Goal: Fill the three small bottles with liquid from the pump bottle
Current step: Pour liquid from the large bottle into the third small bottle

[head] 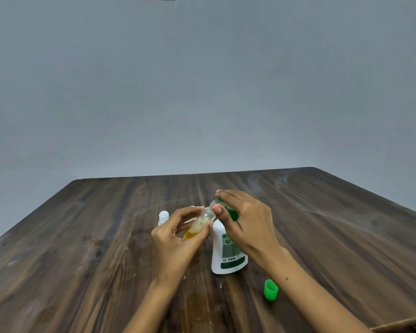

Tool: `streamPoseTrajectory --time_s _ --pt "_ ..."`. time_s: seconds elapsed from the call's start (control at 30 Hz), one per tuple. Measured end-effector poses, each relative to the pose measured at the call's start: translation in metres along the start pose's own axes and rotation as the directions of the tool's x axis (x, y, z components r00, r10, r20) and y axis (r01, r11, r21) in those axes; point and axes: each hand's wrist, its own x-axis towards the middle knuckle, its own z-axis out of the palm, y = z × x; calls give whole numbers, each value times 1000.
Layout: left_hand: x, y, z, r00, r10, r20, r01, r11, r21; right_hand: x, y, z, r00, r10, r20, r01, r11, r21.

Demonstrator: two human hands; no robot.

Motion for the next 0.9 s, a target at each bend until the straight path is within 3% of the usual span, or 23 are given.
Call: streamPoseTrajectory --time_s 0.1,0.3,0.9 --pt "0 0 2 1000 -9 -3 9 1000 -15 1 2 -4 1000 -29 -3 29 1000 -1" --pt "0 -1 0 1000 11 4 -11 1000 -19 -12 -2 6 997 79 -24 -78 996 52" --pt "1 -3 3 1000 14 -8 -14 999 -36 -3 1 0 998 -31 -56 30 1000 -3"
